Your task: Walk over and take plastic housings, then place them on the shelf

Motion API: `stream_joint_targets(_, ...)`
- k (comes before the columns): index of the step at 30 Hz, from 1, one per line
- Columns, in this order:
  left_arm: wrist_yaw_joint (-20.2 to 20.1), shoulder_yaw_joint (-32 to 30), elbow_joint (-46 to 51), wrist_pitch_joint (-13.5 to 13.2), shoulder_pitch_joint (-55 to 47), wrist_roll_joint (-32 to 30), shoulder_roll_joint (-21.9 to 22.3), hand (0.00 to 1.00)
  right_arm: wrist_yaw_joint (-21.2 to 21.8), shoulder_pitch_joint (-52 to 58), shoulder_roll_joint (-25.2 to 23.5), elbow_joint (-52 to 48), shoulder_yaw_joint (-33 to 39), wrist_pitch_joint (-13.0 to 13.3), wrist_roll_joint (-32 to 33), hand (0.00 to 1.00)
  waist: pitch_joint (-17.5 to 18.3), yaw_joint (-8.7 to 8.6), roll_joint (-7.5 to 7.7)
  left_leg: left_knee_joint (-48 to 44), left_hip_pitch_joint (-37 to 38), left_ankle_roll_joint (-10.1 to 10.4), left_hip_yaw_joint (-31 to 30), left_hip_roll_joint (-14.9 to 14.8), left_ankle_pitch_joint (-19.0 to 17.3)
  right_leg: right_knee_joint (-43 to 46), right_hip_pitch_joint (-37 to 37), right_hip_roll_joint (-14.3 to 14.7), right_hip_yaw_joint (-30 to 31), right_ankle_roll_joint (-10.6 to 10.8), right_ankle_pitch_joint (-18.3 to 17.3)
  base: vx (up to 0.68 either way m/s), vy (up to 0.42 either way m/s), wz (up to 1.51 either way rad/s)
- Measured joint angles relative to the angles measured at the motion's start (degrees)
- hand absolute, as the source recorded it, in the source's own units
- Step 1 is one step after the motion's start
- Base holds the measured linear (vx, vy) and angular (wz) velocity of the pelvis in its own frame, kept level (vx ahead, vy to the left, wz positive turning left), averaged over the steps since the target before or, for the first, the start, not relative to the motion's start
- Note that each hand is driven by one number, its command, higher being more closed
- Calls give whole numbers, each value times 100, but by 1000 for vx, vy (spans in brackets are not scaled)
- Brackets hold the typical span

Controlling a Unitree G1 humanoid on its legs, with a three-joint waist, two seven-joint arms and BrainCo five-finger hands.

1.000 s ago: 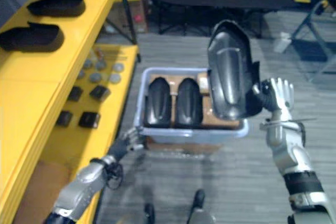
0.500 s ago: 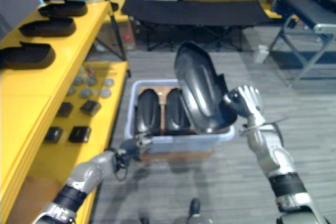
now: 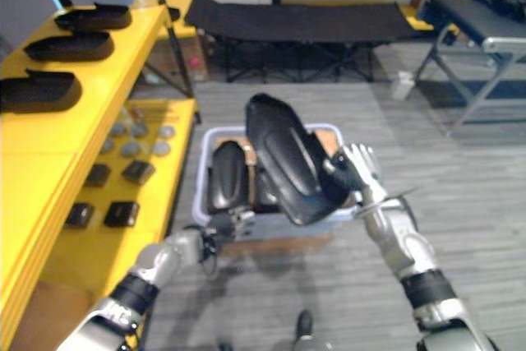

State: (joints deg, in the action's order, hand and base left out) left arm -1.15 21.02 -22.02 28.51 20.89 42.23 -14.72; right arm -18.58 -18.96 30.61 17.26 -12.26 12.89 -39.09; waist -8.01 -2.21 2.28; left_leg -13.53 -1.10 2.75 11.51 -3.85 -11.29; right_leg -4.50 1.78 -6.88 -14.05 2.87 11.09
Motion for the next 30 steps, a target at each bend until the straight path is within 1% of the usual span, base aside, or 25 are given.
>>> stream_joint_targets(2, 71, 4, 0, -37, 1, 0, 65, 0, 0, -22, -12, 2, -62, 22, 0, 100, 0, 4, 3, -1, -2, -1, 1, 2, 1, 0, -1, -1, 4, 0, 3, 0, 0, 0)
stream_joint_targets(3, 123, 4, -11, -110, 1, -2, 130, 0, 0, -27, -48, 8, -81, 70, -3, 100, 1, 8, 7, -1, -4, -3, -1, 2, 2, 0, -3, -1, 4, 0, 4, 0, 0, 0)
stream_joint_targets(8, 269, 8, -166, -430, 9, -1, 319, 0, 0, -99, -250, 262, -102, 135, -3, 100, 10, 26, 26, -5, -4, -4, -4, 1, 3, 0, -11, 0, 5, 1, 7, 0, 0, 0)
stream_joint_targets(9, 273, 8, -186, -517, 8, 0, 389, 0, -2, -102, -256, 344, -150, 185, -3, 100, 11, 52, 34, -4, -3, -4, -6, 1, 3, 0, -12, 0, 4, 1, 8, 0, 0, 0)
stream_joint_targets(10, 273, 9, -186, -560, 8, -1, 396, 0, -1, -102, -258, 380, -187, 191, -3, 100, 14, 65, 38, -4, -3, -4, -8, 0, 3, 0, -13, 1, 4, 1, 7, 0, 0, 0)
stream_joint_targets(13, 267, 35, -186, -843, -3, -1, 463, 0, -1, -101, -375, 484, -314, 202, -16, 100, 20, 132, 57, -3, -4, -5, -17, -1, 4, 0, -14, 2, -1, 2, 7, 0, 0, 0)
stream_joint_targets(19, 208, 88, -186, -1117, -115, 3, 532, 0, -1, -100, -533, 622, -326, 207, -29, 100, 17, 149, 93, -2, 0, -8, -112, 10, 6, -2, -65, -6, -53, 3, 7, 3, 2, 7)
stream_joint_targets(23, 167, 258, -153, -1329, -158, 19, 554, 0, -1, -100, -600, 629, -469, 204, -124, 100, 31, 154, 189, 1, 2, -7, -164, 8, 24, -2, -76, -8, -121, 3, 7, 6, -5, 6)
stream_joint_targets(30, 35, 266, 35, -1362, -314, 57, 581, 0, -1, -91, -657, 740, -597, 212, -220, 100, 31, 165, 194, 3, -1, -9, -170, 11, 41, -2, -79, -15, -134, 3, 6, 0, 0, 0)
